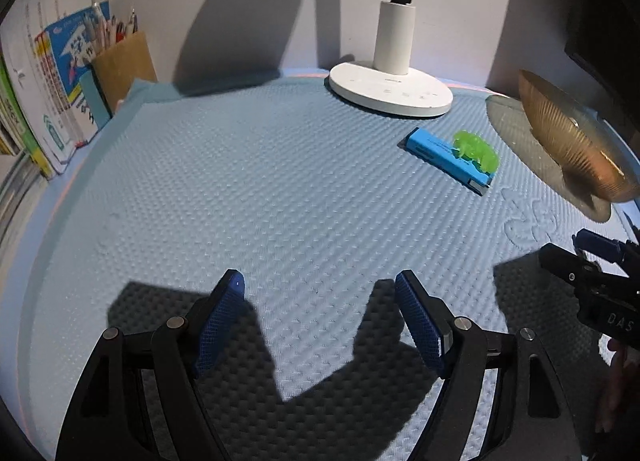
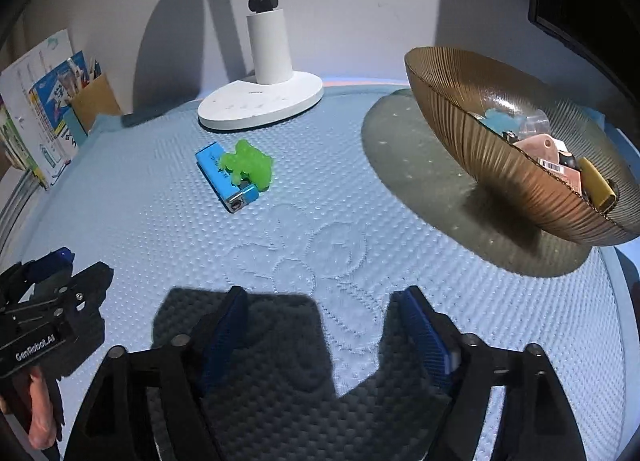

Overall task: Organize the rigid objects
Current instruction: 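Bring both open tools back over the blue lighter and green figure, then grasp the blue lighter with left tool while right tool grasps the green figure, then carry blue lighter with left tool into the amber bowl while right tool drops the green figure there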

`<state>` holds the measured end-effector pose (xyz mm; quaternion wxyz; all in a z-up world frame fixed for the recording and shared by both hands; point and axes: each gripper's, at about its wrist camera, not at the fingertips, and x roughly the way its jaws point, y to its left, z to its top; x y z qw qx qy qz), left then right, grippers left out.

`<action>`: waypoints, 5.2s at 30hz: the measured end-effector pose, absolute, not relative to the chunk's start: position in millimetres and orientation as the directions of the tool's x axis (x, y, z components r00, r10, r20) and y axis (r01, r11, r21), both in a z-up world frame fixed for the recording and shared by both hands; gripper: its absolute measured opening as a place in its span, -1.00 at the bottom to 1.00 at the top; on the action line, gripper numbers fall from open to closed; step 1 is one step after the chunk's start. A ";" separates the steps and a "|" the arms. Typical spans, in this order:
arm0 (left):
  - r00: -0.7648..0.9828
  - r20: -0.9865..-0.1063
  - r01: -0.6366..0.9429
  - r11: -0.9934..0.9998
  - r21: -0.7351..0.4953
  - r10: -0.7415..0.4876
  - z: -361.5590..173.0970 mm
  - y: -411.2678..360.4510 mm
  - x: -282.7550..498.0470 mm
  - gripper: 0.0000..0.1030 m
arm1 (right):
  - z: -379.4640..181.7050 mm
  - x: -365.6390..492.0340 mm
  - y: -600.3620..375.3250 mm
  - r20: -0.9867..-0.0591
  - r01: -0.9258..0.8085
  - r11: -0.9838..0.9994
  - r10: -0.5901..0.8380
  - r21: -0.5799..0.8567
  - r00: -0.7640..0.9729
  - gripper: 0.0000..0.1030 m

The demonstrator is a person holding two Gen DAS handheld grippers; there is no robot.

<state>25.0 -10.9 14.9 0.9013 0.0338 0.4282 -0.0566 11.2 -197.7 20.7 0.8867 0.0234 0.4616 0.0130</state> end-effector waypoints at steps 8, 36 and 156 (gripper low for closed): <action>0.622 -0.780 0.135 0.990 0.034 -0.059 14.8 -13.8 21.7 0.54 | 20.9 8.1 -181.8 -0.820 -0.043 0.998 -0.004 -0.034 0.572 0.76; 0.620 -0.783 0.130 0.991 0.032 -0.056 13.5 -12.1 22.8 0.58 | 19.4 8.2 -184.5 -0.825 -0.037 0.999 0.002 -0.022 0.565 0.82; 0.659 -0.650 0.420 0.902 -0.099 -0.378 121.4 -65.4 24.1 -0.59 | 123.4 -26.5 -251.5 -0.699 -0.090 0.996 0.069 0.007 0.712 -0.17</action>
